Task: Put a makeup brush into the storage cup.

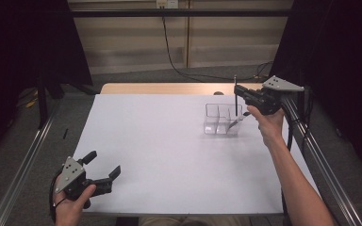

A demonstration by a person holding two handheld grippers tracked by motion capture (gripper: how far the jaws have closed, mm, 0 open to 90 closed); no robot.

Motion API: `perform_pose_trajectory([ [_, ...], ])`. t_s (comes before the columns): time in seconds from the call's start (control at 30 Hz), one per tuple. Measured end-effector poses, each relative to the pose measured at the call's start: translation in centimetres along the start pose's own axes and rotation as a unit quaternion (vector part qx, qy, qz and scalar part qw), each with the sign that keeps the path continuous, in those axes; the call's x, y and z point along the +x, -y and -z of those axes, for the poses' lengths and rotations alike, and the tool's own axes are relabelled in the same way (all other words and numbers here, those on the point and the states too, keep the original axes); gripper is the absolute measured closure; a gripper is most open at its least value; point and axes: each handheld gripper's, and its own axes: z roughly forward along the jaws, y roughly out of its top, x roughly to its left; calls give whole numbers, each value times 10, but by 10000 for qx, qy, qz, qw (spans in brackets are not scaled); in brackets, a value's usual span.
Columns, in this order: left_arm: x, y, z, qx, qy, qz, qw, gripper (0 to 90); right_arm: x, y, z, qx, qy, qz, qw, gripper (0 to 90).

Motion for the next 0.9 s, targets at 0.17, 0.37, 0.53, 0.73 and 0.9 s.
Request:
perform_pose_trajectory([
  [0.17,0,0,0,-30,-6,11,10000,26,-2,6,-6,91,102,27,9999,865],
  [0.37,1,0,1,-18,-13,-13,10000,26,-1,9,-12,115,129,45,9998,865],
  [0.53,1,0,0,-22,-18,7,10000,26,-2,14,-17,145,191,-49,9997,865],
  [0.73,1,0,1,-30,-30,0,10000,26,0,21,-20,200,254,-110,9994,865],
  [0.9,1,0,1,-28,-31,-3,10000,26,1,27,-20,273,277,-164,9991,865],
])
